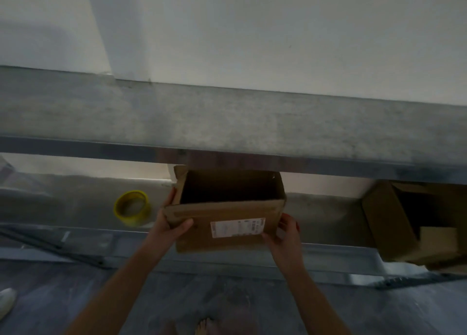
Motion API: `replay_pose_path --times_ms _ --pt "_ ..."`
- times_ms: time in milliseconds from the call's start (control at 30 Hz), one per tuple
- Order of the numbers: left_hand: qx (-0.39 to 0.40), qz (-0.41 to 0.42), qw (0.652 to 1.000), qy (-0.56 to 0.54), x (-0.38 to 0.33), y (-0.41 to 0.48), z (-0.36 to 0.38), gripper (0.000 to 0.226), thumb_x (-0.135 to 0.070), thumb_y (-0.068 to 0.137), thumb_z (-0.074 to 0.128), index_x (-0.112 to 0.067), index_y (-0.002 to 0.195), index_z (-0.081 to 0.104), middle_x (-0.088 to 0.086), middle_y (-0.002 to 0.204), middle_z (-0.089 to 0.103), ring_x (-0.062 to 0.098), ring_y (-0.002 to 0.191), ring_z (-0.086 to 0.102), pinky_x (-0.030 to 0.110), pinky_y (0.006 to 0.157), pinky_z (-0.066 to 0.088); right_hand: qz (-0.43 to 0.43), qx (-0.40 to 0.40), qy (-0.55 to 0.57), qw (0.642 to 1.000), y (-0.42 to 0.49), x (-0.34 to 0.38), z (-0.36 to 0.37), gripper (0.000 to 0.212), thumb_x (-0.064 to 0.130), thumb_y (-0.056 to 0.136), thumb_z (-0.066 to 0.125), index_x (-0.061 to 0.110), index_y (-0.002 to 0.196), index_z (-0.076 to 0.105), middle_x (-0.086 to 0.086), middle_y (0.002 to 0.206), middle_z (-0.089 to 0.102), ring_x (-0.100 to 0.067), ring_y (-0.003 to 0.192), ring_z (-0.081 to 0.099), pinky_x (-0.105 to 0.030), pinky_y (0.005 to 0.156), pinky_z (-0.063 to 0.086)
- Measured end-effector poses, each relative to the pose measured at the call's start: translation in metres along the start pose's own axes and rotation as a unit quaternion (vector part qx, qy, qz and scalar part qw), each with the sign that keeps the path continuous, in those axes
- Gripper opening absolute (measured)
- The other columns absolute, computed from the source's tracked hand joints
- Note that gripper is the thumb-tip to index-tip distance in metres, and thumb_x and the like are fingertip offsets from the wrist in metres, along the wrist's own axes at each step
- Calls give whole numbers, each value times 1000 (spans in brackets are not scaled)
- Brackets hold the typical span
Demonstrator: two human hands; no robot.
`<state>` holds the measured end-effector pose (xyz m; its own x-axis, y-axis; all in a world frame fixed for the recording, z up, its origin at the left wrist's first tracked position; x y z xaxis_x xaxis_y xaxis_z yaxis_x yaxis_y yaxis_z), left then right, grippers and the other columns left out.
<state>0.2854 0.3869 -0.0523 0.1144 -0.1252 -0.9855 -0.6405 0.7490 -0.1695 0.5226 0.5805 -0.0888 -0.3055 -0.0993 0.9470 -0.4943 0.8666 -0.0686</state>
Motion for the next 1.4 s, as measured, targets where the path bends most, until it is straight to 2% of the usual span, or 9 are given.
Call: replay_pose_path --times_ms 233,333,467,633,733,933,1067,1200,1400 --pt "27 2 998 54 3 -8 32 96 12 81 64 -35 147 13 -15 132 44 -9 111 54 13 83 50 -24 41 -59 997 -1 -27 -39 54 11 82 78 20 129 53 -3 128 56 -14 118 58 -11 83 53" --pt "38 18 996 74 0 -5 55 97 10 79 68 -33 148 15 -11 138 40 -1 120 51 19 91 49 -16 39 -84 996 1 -36 -67 57 15 79 81 27 125 50 -1 123 60 -17 112 62 -3 74 48" --pt "20 47 993 105 -9 -1 57 96 6 72 76 -28 146 25 6 144 41 11 123 51 39 101 47 -46 112 -34 992 4 -16 -80 91 45 77 78 35 150 25 8 138 53 -9 123 57 -29 95 52" --pt "25 114 976 184 -17 -12 29 83 -21 73 82 -37 142 37 -13 154 27 12 141 31 41 106 42 -111 127 -54 984 -1 21 -61 71 71 77 64 57 139 34 17 147 33 -6 132 44 -30 102 49" --pt "85 103 971 200 -16 -13 30 74 -16 80 75 -46 135 36 4 156 28 19 139 37 50 109 38 -118 100 -53 987 -3 30 -50 66 70 77 65 53 136 40 13 142 40 -6 128 46 -30 102 49" --pt "21 57 995 80 -18 1 8 70 -14 77 71 -32 138 41 -6 137 52 6 120 54 16 88 48 -19 96 17 995 -2 30 -41 54 77 66 67 56 114 55 11 127 52 -7 115 56 -44 94 55" --pt "23 34 995 91 -23 13 1 96 -22 63 82 -54 136 27 -19 135 42 12 113 57 23 78 55 47 101 55 992 12 35 -45 77 38 75 81 44 136 34 3 134 49 -21 117 56 -53 93 54" --pt "59 22 984 165 -37 31 -5 108 -26 65 84 -66 135 12 -17 141 32 5 120 45 23 86 51 35 149 43 987 23 44 -45 106 12 80 78 46 152 8 7 141 32 -10 111 56 -31 87 57" --pt "97 27 984 147 -15 23 24 88 6 75 75 -26 141 27 1 141 40 -6 107 57 9 77 49 50 158 21 986 21 28 -51 94 3 85 72 47 149 18 -2 151 35 -27 133 46 -53 93 54"
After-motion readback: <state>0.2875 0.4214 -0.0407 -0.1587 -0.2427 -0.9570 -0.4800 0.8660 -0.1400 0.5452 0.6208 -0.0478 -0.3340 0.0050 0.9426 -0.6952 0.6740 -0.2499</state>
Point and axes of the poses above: each hand's wrist, its own y-axis towards the middle knuckle, its own z-axis out of the palm, x = y × z, the point moved 6 cm from there along y, towards the middle knuckle
